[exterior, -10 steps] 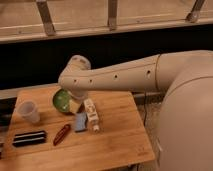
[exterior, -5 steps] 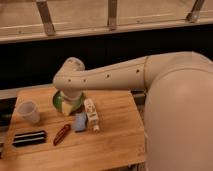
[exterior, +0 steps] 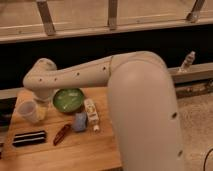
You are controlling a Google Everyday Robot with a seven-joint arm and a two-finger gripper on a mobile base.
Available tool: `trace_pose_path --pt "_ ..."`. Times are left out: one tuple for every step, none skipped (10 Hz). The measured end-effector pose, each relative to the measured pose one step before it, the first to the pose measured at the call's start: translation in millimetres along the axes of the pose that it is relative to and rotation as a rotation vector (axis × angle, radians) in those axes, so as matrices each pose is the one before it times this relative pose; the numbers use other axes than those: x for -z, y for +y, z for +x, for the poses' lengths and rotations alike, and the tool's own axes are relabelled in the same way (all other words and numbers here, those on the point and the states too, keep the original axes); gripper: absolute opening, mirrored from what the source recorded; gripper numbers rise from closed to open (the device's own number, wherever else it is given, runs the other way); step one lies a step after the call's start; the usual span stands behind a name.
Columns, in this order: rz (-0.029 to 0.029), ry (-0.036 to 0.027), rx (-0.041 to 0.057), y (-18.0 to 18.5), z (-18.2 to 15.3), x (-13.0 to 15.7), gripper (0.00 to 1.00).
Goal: Place the eraser in the ceramic cup
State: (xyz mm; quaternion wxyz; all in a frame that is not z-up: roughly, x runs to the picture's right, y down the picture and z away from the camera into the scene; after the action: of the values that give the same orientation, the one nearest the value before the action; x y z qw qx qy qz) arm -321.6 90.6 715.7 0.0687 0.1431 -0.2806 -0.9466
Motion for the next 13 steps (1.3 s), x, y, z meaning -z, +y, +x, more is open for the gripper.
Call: trace_pose_path --pt "0.02641 0.00913 0.04030 -15.57 13.69 -7.66 0.80" --pt "0.01459 0.00663 0.02154 -10.45 9.91 -2.93 0.80" --pt "-0.00834 -0.00459 -0.00346 4.46 -4.36 0.42 0.80" --pt "0.00003 -0.00067 -0.00113 0.20 -0.80 0.08 0.80" --pt "0.00231 0.00089 0.00043 -1.03 1.23 -0.16 0.80" --pt "0.00303 0.00031 -0.00005 -1.12 0.40 -0.49 0.80" --pt "0.00787 -0.00271 -0.00107 -0.43 -2.51 -1.80 0.80" --pt "0.02224 0.00111 -0.00288 -7.88 -1.02 -6.20 0.80" --pt "0.02301 0.00376 -0.00953 -11.24 -1.42 -10.91 0.80" --pt "0.02364 -0.00083 -0.02061 -11.90 -7.53 -15.17 0.80" --pt "0.02353 0.00356 -0.01969 -11.42 -6.87 -14.53 0.80" --pt "0.02819 0.00919 -0.01402 -11.86 -4.68 -15.08 0.80" --pt "0.02222 0.01051 -0.00259 -7.86 -1.23 -12.96 0.80"
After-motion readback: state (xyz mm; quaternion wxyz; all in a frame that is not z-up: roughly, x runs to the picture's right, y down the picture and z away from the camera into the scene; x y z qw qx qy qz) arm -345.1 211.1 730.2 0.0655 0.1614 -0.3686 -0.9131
